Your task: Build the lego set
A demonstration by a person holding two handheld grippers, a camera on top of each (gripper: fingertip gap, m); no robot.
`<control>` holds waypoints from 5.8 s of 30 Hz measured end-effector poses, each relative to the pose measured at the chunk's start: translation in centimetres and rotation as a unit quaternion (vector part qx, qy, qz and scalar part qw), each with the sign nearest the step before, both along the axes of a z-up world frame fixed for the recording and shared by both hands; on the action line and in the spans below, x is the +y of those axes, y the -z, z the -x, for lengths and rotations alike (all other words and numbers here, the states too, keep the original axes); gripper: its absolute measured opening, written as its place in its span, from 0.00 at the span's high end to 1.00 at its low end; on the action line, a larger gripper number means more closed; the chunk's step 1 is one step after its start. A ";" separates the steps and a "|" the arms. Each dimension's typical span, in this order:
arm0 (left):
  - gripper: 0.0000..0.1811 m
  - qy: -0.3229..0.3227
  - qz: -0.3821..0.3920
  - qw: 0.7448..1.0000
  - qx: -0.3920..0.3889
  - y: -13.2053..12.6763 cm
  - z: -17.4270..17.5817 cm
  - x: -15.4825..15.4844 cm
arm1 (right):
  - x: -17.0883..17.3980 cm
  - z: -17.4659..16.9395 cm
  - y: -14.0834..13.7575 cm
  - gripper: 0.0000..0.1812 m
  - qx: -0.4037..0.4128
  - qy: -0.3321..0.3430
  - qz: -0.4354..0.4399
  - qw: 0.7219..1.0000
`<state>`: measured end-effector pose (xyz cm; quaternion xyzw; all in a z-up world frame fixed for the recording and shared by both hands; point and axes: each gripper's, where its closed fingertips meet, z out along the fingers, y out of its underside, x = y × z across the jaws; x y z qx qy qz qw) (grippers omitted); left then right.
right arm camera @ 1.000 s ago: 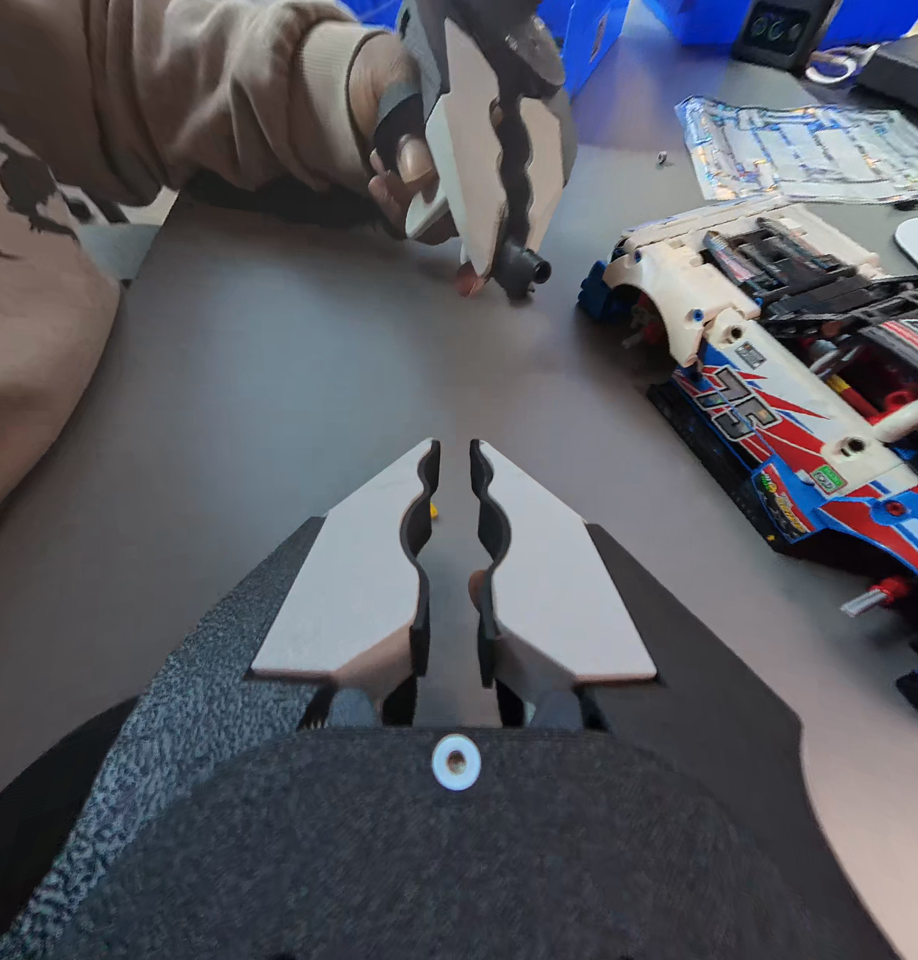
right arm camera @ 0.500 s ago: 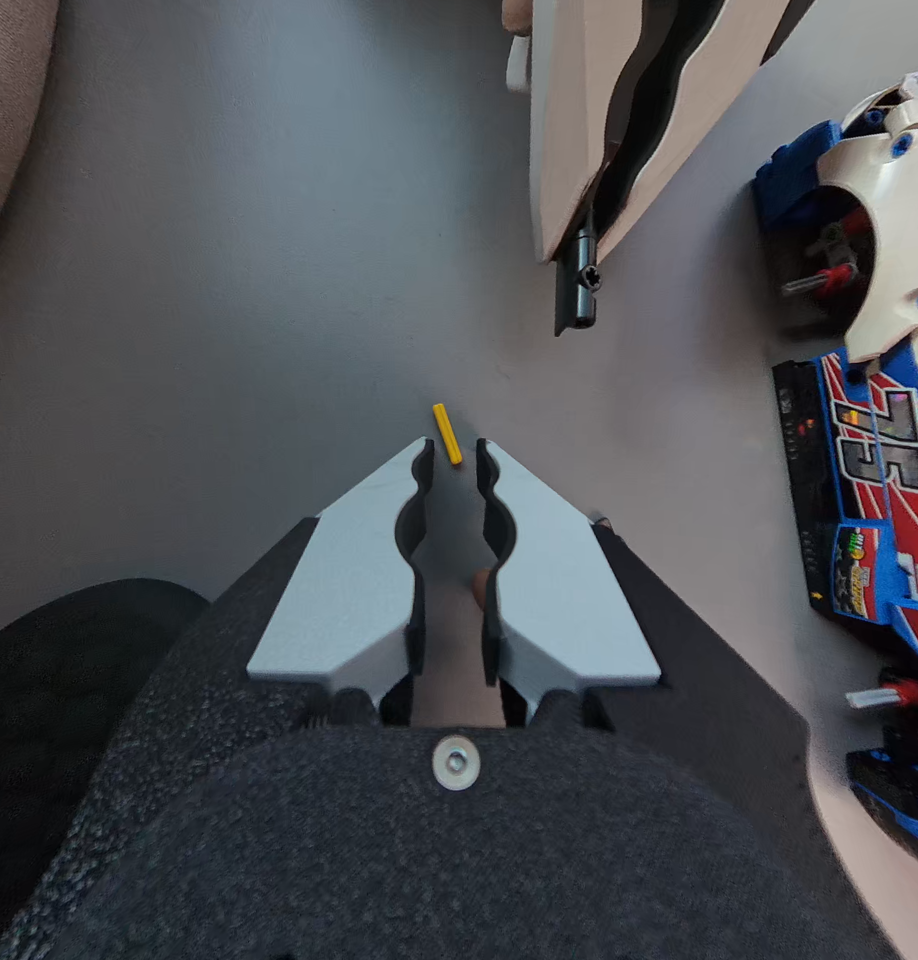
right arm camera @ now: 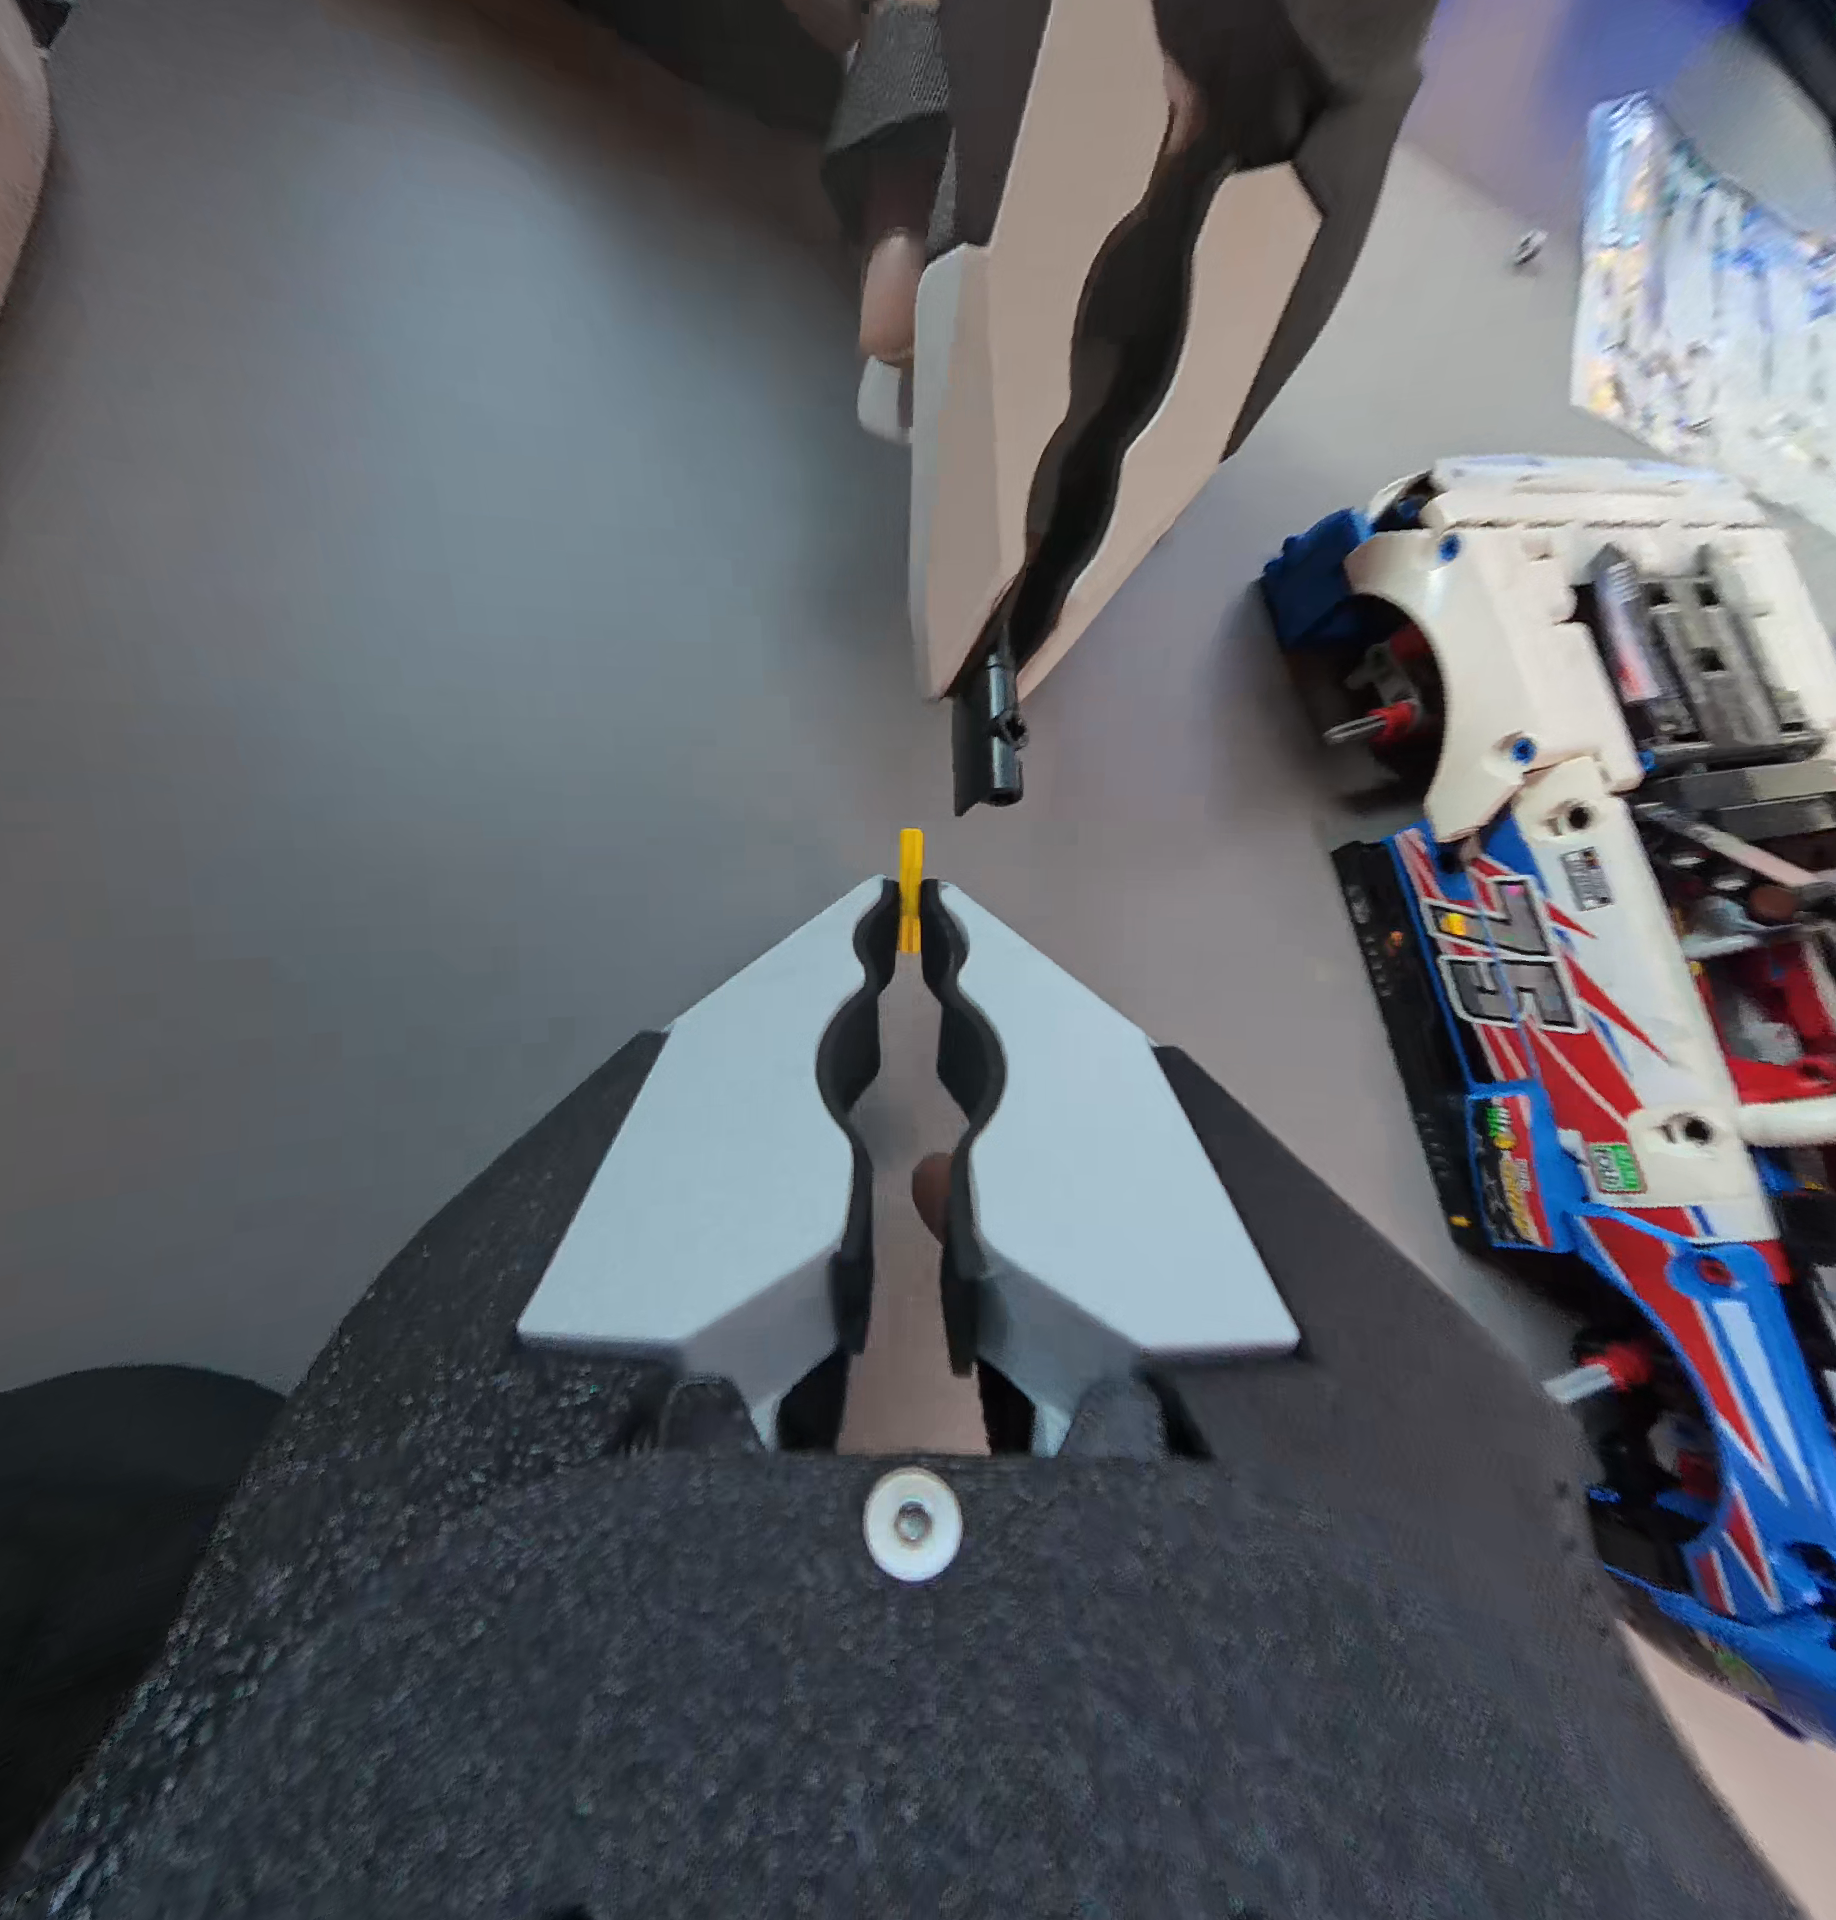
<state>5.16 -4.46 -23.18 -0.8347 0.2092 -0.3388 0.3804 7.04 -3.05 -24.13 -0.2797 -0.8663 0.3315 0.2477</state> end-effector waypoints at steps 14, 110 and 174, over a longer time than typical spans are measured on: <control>0.97 -0.033 0.093 0.972 -0.214 -2.2 0.1 0.4 | 1.8 1.8 -3.3 0.99 0.236 0.021 -0.187 0.953; 0.98 0.051 0.022 0.998 -0.019 -0.1 -1.3 -1.5 | -0.8 -0.4 -2.1 0.99 -0.045 0.043 0.135 0.989; 0.98 0.000 0.101 0.974 0.201 2.6 -2.0 -0.7 | -0.3 -0.9 1.2 1.00 -0.032 0.041 -0.110 0.993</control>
